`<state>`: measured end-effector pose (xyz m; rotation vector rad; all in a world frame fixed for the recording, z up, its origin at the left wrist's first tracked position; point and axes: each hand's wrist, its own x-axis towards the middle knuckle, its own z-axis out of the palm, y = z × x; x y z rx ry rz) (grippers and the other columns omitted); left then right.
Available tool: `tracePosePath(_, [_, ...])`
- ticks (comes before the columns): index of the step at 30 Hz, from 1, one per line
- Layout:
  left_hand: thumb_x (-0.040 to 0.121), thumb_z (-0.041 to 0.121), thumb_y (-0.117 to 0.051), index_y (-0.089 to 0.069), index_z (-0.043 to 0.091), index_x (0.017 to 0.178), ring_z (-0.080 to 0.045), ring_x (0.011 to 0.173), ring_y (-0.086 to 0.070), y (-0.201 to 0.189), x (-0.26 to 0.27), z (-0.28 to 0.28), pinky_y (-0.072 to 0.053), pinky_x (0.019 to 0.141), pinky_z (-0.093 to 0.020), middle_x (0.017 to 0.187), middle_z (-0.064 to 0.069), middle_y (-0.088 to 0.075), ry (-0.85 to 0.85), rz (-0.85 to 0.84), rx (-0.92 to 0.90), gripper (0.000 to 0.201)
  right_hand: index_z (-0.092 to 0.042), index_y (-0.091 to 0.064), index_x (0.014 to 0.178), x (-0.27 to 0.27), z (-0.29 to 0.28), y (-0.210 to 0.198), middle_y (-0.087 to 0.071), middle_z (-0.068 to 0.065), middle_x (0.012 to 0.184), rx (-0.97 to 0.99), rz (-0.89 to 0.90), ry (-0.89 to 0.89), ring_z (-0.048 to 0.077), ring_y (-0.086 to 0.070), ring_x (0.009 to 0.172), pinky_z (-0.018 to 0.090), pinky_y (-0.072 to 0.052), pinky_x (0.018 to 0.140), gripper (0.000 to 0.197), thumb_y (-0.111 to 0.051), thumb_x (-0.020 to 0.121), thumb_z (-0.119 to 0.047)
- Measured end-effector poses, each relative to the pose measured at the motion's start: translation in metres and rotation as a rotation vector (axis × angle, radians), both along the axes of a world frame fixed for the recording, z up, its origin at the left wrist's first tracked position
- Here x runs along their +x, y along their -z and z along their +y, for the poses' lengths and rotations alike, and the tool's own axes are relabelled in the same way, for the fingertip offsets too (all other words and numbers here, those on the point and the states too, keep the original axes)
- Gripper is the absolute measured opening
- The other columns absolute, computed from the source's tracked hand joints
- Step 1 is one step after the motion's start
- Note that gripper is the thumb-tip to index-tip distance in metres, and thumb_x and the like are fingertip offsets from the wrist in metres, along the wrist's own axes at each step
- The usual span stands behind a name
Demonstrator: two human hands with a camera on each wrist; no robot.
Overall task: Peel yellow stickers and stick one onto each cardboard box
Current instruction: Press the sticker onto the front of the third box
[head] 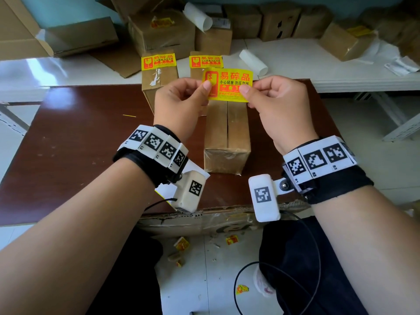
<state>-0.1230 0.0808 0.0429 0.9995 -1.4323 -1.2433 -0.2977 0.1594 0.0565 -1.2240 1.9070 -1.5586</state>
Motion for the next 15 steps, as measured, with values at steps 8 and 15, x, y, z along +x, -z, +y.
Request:
tracePosePath(8, [0.098,0.028,-0.075,-0.076,0.027,0.085,-0.013,0.071,-0.062,-0.0013,-0.001,-0.0056,-0.056,0.067,-0.028,0.078,-0.001,-0.072,-0.004,-0.048,0.012,0.014,-0.029,-0.077,0.086,-0.0049,-0.004,0.0048,-0.082,0.001,0.088,0.005,-0.085,0.004,0.013,-0.076,0.081,0.031,-0.062,0.078,0.015,-0.087,0.089,-0.039])
tracePosePath(15, [0.092,0.028,-0.082,-0.076,0.018,0.087,-0.002,0.06,-0.059,0.0001,-0.0041,-0.0087,-0.053,0.061,-0.019,0.072,0.005,-0.071,-0.016,-0.049,0.052,0.013,-0.02,-0.08,0.096,-0.0092,-0.0057,0.0041,-0.082,-0.005,0.086,0.04,-0.22,0.022,0.002,-0.076,0.076,0.014,-0.054,0.07,0.011,-0.086,0.093,-0.029])
